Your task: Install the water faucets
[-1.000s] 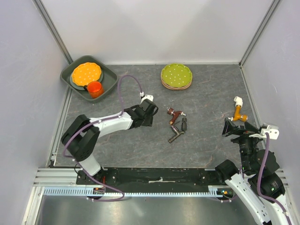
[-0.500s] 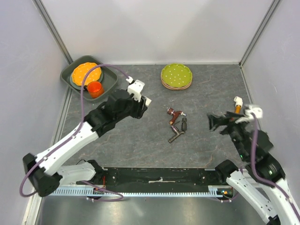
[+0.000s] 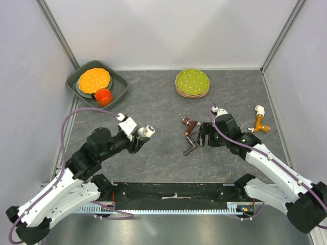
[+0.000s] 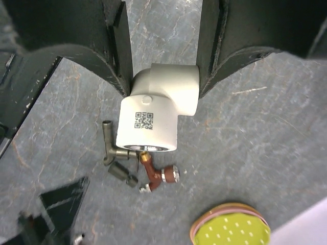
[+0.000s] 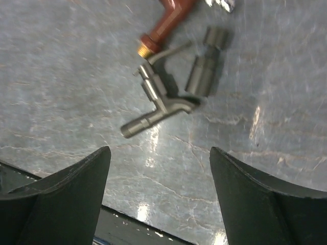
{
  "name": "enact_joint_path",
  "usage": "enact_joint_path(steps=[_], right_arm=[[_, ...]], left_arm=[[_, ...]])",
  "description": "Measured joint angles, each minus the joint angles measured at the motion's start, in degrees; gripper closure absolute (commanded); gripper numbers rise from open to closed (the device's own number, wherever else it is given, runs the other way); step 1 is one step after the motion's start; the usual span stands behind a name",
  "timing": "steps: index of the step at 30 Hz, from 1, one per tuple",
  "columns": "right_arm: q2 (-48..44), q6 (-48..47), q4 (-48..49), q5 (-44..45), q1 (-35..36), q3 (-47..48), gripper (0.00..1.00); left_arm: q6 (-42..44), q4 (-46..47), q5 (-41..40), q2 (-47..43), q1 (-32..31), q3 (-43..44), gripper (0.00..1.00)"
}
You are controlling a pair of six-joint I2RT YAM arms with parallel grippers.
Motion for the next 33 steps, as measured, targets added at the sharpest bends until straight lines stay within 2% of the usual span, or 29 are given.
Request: enact_joint_path(steps=[5, 8, 19, 33], right_arm=[[5.22, 6.64, -0.37, 2.12, 0.42, -2.14, 0.27], [9.33, 11.17, 0.39, 4.46, 2.32, -2.14, 0.32], [26.6, 28.13, 6.69, 12.57, 11.78, -0.39, 0.38], [31.63, 38.49, 10.4, 20.2, 13.38, 1.01, 0.56]], left_arm=[[0.48, 0.28, -2.49, -7.69, 0.0, -2.45, 0.98], [0.52, 0.31, -3.8, -8.59, 0.0, -3.23, 0.98], [0.5, 0.42, -8.85, -14.51, 0.0, -5.68, 0.98], [0.5, 0.42, -8.55, -15.04, 0.0, -5.81, 0.98]])
